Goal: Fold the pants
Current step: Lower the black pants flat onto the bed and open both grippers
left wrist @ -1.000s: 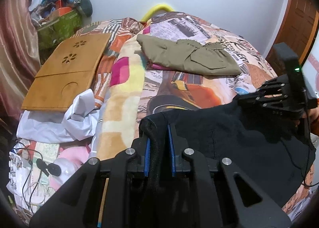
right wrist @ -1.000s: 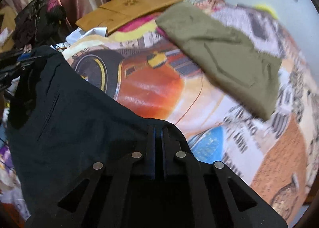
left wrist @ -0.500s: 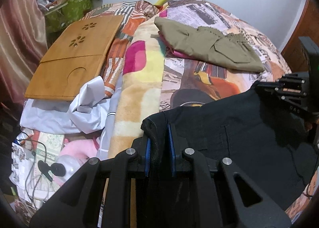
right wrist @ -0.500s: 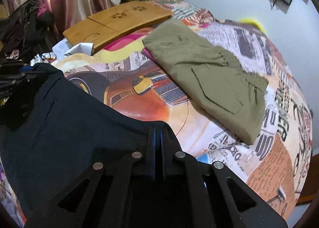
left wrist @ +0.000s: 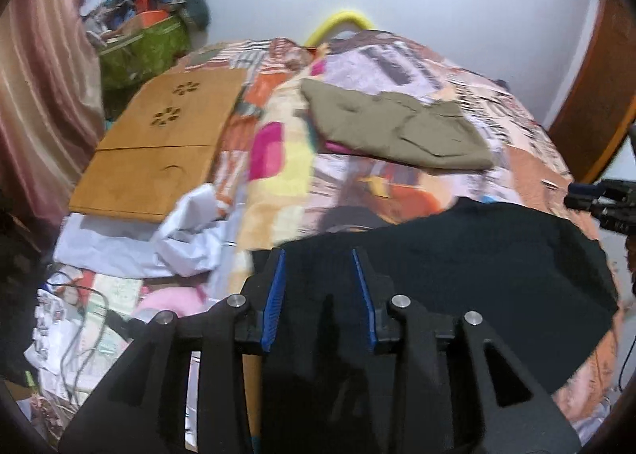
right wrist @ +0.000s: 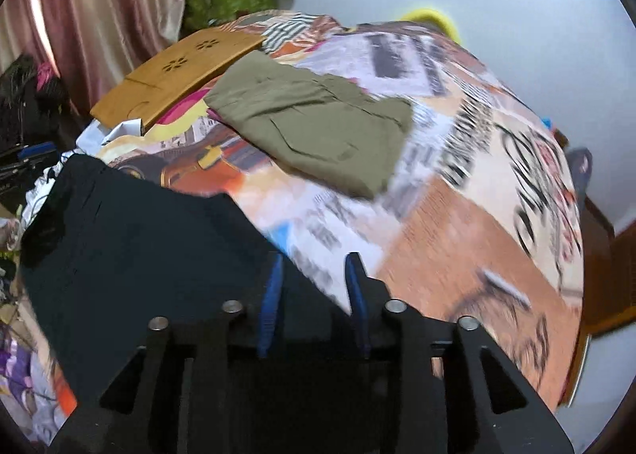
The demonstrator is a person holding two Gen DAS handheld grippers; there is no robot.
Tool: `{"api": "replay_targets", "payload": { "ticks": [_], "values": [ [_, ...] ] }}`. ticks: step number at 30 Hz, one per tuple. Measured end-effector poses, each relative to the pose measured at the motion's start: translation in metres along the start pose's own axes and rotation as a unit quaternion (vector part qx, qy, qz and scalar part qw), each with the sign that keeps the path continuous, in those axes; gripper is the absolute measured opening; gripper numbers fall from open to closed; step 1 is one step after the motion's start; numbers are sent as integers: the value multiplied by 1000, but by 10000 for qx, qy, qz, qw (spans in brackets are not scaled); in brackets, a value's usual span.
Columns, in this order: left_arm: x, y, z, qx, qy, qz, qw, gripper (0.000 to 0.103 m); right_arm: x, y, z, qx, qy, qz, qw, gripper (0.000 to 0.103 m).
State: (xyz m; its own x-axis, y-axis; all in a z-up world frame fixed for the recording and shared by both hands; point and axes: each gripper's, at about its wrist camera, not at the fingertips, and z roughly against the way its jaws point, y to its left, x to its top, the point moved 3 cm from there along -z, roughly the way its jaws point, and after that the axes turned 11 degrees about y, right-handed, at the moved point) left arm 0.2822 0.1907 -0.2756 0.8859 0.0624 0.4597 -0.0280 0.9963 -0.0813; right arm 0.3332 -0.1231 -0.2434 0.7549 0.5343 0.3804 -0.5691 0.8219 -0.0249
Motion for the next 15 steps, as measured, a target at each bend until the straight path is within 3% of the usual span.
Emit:
{"api": "replay_targets", "payload": {
  "ticks": [3, 6, 10, 15],
  "values": [
    [-14, -26, -7, -161, 130, -173, 9996, 42, -32, -2, -6, 81, 226, -145, 9996, 33],
    [-37, -46, -30, -257, 526, -261, 9979, 42, -64, -4, -24, 285, 569, -342, 9974, 33],
    [-68, -52, -56, 336, 964, -442, 9938, 42, -93, -16, -17, 265, 377, -557, 9974, 40],
    [-80, -50, -40, 539, 1033, -517, 9918, 42, -121, -46, 12, -29, 317, -820, 9961, 40]
  ]
}}
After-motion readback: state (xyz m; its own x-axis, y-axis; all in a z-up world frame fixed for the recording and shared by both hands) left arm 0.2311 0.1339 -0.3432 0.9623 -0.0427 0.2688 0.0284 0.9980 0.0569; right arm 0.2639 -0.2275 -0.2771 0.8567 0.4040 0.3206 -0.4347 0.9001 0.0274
